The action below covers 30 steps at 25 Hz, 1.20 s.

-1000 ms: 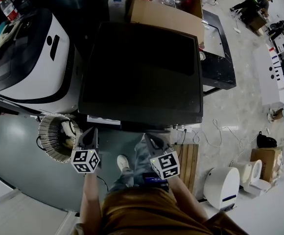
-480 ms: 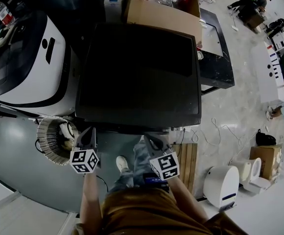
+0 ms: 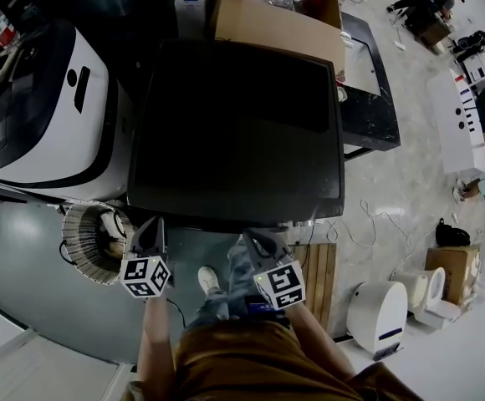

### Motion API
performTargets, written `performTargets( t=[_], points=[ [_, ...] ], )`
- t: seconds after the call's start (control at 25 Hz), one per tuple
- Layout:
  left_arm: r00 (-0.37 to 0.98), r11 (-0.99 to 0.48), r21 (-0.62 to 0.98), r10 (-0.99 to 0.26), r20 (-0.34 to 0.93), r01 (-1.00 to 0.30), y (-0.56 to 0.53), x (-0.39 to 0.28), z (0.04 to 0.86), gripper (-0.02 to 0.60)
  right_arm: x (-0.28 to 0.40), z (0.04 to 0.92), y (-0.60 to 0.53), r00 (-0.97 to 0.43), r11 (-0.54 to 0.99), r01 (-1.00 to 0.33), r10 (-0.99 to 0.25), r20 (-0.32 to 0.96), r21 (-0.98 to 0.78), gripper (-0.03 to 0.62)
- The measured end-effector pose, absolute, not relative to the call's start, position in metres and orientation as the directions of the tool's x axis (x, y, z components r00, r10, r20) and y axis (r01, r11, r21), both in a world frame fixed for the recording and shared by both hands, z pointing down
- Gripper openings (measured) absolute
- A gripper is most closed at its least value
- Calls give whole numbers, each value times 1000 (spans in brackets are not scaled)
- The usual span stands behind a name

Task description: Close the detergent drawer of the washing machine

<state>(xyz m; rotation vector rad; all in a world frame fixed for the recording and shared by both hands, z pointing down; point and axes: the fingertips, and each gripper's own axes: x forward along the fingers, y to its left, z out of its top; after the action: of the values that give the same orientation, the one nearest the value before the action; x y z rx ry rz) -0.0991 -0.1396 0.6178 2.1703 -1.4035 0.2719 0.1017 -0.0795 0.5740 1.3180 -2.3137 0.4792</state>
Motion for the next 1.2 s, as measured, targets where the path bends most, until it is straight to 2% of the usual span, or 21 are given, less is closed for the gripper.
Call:
performTargets(
  t=[0.6, 0.88, 1.2],
  points=[
    [367, -247, 287, -775, 515, -925, -140, -94, 615, 26, 71, 544, -96, -530, 553, -826, -695, 486, -109, 12],
    [341, -222, 301, -832, 438, -927, -125, -113, 580, 25, 41, 521, -97, -598, 630, -772, -681, 422, -78, 12],
    [319, -236, 253, -871, 374, -938, -101, -119, 544, 25, 35, 500, -81, -608, 639, -768, -712, 352, -36, 12]
  ],
)
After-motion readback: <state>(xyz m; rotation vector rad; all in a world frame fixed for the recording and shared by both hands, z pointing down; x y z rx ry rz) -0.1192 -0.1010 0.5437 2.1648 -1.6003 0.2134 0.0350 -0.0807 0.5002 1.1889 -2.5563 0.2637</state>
